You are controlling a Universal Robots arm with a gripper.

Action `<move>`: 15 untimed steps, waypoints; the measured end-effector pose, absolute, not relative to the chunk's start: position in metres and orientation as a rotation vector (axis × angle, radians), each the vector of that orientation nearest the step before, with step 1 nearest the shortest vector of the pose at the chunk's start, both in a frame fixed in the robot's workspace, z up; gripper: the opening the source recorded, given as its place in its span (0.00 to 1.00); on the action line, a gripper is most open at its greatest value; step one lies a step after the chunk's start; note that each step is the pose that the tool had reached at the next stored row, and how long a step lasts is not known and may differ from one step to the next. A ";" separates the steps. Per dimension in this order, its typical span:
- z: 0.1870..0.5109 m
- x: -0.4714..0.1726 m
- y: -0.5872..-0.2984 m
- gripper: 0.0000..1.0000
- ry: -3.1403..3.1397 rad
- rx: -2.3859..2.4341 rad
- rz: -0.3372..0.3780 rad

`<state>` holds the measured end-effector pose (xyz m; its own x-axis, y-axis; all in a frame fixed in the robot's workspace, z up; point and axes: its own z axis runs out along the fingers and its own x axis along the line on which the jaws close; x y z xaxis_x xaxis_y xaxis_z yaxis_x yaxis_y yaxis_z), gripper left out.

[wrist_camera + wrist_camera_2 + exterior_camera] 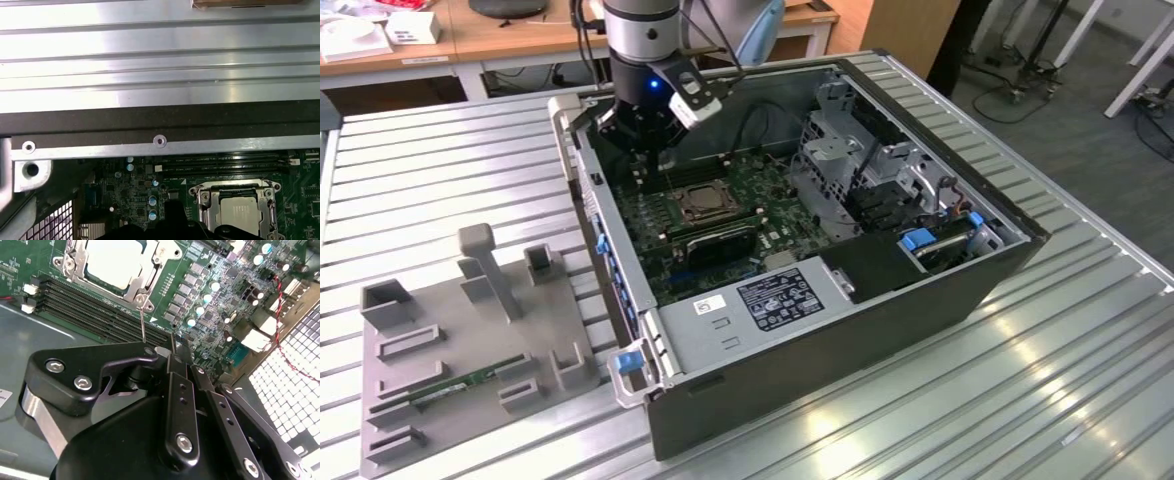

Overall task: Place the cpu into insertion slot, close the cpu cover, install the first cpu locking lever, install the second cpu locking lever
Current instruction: 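Install the first cpu locking lever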

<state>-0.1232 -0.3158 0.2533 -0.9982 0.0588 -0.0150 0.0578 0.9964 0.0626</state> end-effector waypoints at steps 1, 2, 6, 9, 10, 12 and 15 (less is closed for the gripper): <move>0.253 -0.123 -0.316 0.11 3.122 0.091 0.101; 0.253 -0.123 -0.316 0.11 3.122 0.092 0.105; 0.253 -0.123 -0.315 0.11 3.121 0.092 0.116; 0.253 -0.123 -0.315 0.11 3.121 0.092 0.116; 0.253 -0.123 -0.315 0.11 3.121 0.092 0.116; 0.253 -0.123 -0.315 0.11 3.121 0.092 0.118; 0.253 -0.122 -0.315 0.11 3.121 0.092 0.120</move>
<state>-0.1223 -0.3153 0.2533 -0.9981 0.0592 -0.0146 0.0579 0.9953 0.0772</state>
